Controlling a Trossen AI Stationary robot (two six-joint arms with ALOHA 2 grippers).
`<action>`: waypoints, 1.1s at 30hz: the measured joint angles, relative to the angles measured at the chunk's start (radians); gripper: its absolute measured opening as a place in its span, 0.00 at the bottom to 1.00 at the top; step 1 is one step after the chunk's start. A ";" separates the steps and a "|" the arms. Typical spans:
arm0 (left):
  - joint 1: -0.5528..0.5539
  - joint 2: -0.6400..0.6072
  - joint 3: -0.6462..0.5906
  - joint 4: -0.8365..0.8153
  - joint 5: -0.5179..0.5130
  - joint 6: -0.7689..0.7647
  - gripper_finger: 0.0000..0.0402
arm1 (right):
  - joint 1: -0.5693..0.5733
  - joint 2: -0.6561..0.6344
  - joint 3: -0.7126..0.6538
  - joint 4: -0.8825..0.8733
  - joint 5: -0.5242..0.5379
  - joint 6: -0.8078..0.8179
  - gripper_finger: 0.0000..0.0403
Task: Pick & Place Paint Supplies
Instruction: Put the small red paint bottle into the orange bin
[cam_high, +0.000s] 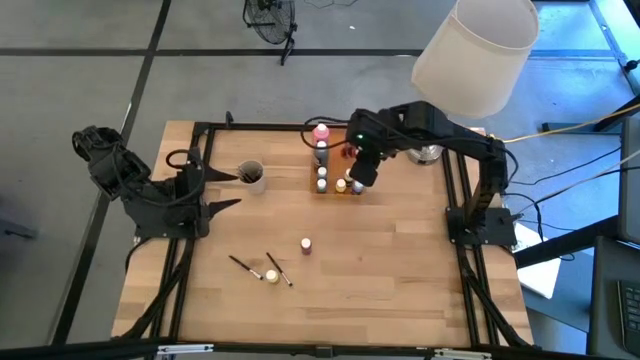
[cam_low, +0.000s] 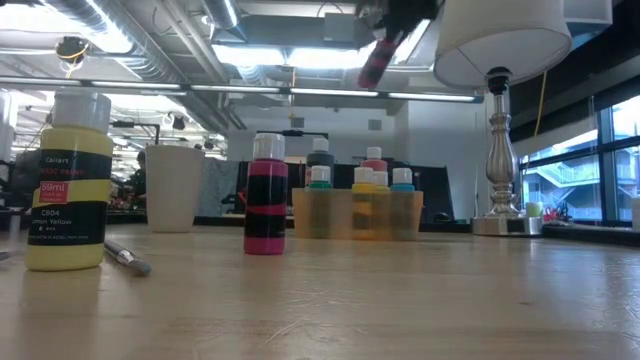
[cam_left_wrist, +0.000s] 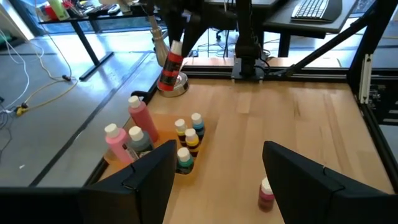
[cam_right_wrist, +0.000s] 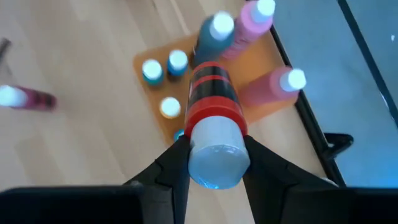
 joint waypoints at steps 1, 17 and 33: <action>0.000 0.000 0.000 0.000 0.000 -0.002 0.58 | -0.007 0.000 -0.019 0.000 -0.001 -0.009 0.30; 0.000 0.000 0.000 0.000 -0.048 -0.008 0.58 | -0.009 0.000 -0.173 0.000 -0.123 -0.035 0.30; 0.000 0.000 0.000 0.000 -0.046 0.067 0.58 | 0.012 0.035 -0.286 -0.001 -0.164 -0.021 0.30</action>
